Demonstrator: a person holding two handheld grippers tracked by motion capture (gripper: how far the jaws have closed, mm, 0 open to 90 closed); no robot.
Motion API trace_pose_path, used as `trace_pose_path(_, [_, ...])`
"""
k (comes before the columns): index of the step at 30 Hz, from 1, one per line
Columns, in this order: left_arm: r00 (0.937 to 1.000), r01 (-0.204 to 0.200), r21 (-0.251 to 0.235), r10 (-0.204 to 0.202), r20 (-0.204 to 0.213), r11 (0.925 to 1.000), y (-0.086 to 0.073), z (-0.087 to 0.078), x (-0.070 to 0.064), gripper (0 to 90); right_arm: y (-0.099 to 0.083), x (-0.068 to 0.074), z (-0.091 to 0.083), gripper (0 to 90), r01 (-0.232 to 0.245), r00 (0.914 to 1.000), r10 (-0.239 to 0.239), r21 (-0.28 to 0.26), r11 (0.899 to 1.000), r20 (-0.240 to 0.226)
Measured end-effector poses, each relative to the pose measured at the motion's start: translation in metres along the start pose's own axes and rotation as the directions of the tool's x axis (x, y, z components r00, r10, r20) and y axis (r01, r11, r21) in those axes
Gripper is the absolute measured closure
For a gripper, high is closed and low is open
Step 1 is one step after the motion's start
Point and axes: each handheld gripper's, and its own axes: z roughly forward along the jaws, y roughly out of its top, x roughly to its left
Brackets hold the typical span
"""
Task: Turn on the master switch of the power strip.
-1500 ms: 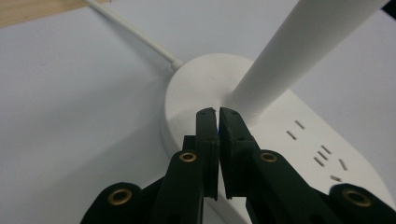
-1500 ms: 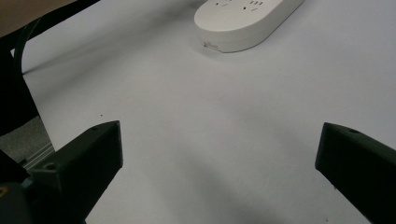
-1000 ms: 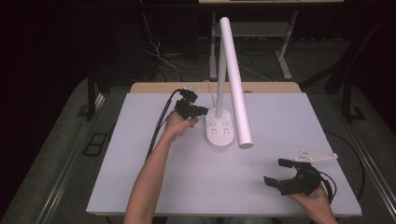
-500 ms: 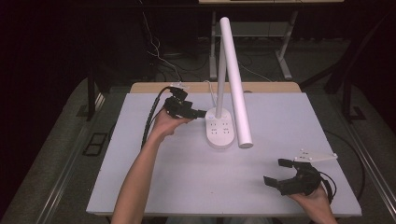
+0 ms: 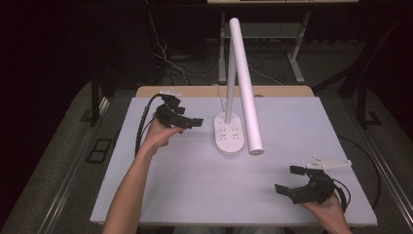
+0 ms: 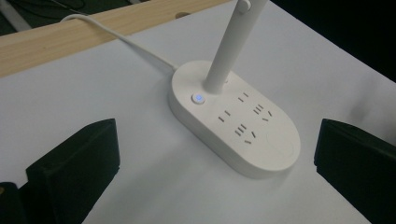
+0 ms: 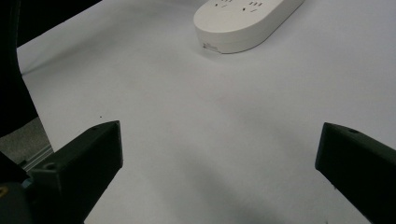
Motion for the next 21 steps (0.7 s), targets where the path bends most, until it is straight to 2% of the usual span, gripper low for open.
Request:
trace_pose_path(8, [0.9997,0.025,-0.037,-0.025,-0.004,0.999,-0.019,-0.021,-0.001,0.0,0.0,0.001,0.001,0.3,0.001,1.0,-0.001,0.0,1.0,0.002])
trace_pose_path(15, [0.9996,0.03,-0.063,-0.029,0.006,0.9976,-0.035,-0.036,-0.005,0.0,0.0,0.0,0.0,0.3,-0.003,1.0,0.003,-0.006,1.0,0.005])
trace_pose_path(21, [0.9994,0.036,-0.103,-0.035,0.006,0.994,-0.051,-0.045,-0.015,0.0,-0.001,0.0,0.0,0.3,-0.006,0.9999,0.006,-0.006,1.0,0.01])
